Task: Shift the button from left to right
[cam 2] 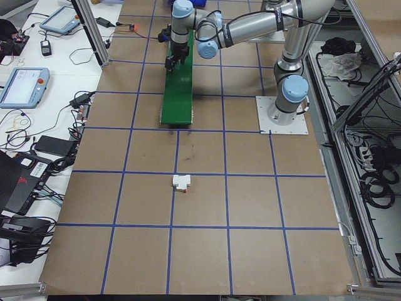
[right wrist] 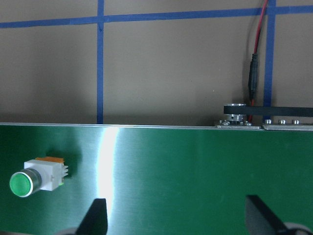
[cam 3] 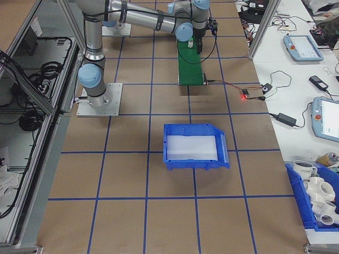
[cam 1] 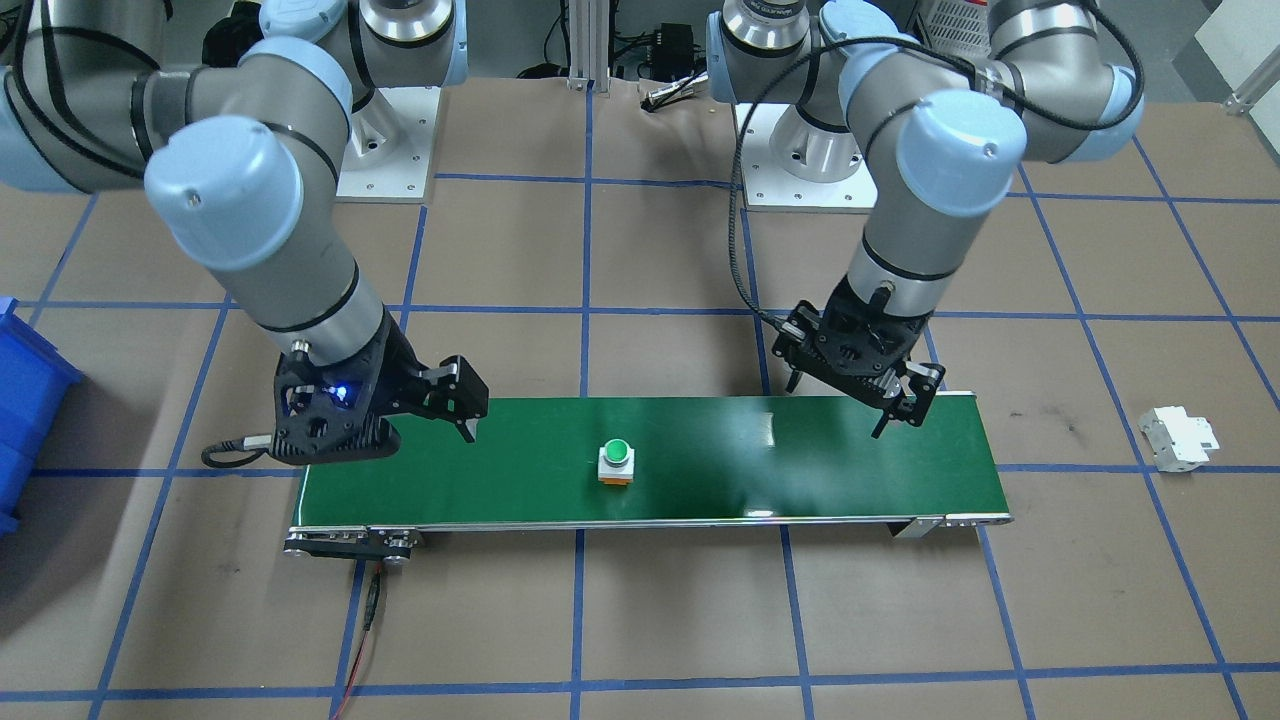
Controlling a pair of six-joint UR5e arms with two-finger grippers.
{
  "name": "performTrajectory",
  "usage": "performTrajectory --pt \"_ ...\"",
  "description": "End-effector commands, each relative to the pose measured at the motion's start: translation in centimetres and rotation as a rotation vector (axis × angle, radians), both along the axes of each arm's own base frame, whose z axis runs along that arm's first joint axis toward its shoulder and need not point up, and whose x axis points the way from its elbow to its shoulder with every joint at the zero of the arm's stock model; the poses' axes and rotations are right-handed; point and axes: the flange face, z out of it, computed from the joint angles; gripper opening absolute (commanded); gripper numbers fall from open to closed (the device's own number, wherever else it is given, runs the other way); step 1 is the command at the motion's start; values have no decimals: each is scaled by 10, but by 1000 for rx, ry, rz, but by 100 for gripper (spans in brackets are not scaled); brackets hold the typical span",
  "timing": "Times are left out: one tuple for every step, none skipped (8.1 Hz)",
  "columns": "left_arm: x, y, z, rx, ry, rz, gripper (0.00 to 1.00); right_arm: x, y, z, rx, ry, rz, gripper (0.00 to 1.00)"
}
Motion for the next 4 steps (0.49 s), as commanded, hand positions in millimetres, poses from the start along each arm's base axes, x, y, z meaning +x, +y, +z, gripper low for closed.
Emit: performTrajectory --pt "-43 0 95 32 -12 200 100 8 -8 -18 36 -80 -70 100" --pt "-45 -3 133 14 9 309 100 8 -8 -23 45 -81 -70 100" --pt "-44 0 153 17 12 387 100 8 -10 -32 62 -78 -71 100" --pt "-42 1 157 24 8 407 100 8 -13 -42 78 -74 -72 100"
